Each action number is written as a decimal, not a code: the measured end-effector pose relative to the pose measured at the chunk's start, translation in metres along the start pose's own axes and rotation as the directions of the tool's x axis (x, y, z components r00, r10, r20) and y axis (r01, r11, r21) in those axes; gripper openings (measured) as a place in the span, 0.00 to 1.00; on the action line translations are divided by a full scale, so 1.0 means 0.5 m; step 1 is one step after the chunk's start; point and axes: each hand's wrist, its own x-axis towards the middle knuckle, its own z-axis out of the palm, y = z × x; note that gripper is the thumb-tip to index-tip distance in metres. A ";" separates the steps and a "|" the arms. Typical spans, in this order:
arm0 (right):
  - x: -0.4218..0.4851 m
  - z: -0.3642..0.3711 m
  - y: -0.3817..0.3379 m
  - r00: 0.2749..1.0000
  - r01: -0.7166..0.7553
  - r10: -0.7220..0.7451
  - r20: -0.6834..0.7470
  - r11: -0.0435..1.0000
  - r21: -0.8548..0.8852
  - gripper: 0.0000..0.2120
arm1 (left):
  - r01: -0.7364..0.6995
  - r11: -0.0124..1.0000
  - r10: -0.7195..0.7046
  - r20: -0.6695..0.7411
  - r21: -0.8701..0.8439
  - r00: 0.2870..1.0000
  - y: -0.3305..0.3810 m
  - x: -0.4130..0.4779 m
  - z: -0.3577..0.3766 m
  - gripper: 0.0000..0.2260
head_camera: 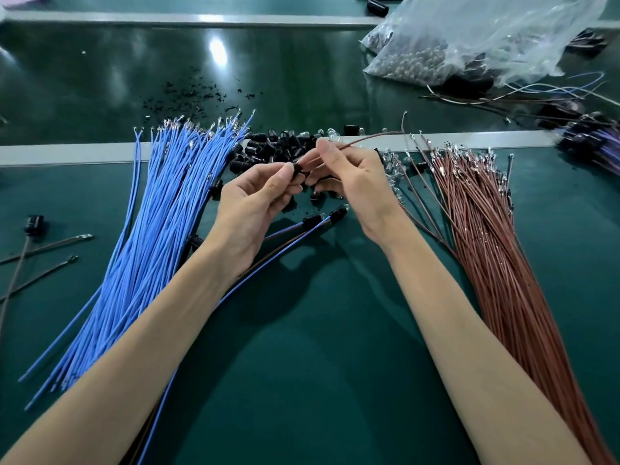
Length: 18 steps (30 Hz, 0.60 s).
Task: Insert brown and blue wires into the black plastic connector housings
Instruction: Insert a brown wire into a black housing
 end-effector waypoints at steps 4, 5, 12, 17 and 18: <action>0.001 0.011 0.000 0.998 0.038 -0.039 -0.054 0.999 -0.015 0.07 | 0.001 0.999 -0.002 0.009 0.048 1.000 -0.001 -0.004 0.002 0.08; 0.001 0.011 0.001 0.997 0.046 -0.047 -0.058 0.999 -0.018 0.07 | -0.002 0.998 0.001 0.010 0.062 1.000 0.000 -0.005 0.002 0.08; 0.001 0.002 -0.002 0.995 0.073 -0.080 -0.064 0.991 -0.114 0.09 | -0.114 0.957 0.126 -0.026 0.266 0.992 -0.003 -0.007 0.004 0.05; 0.002 0.000 -0.002 0.996 0.055 -0.066 -0.067 0.986 -0.160 0.09 | -0.197 0.922 0.208 0.003 0.334 0.978 0.002 -0.005 0.002 0.05; 0.002 0.006 0.000 0.995 0.050 -0.062 -0.072 0.987 -0.150 0.09 | -0.208 0.917 0.216 0.015 0.341 0.976 0.002 -0.004 0.002 0.05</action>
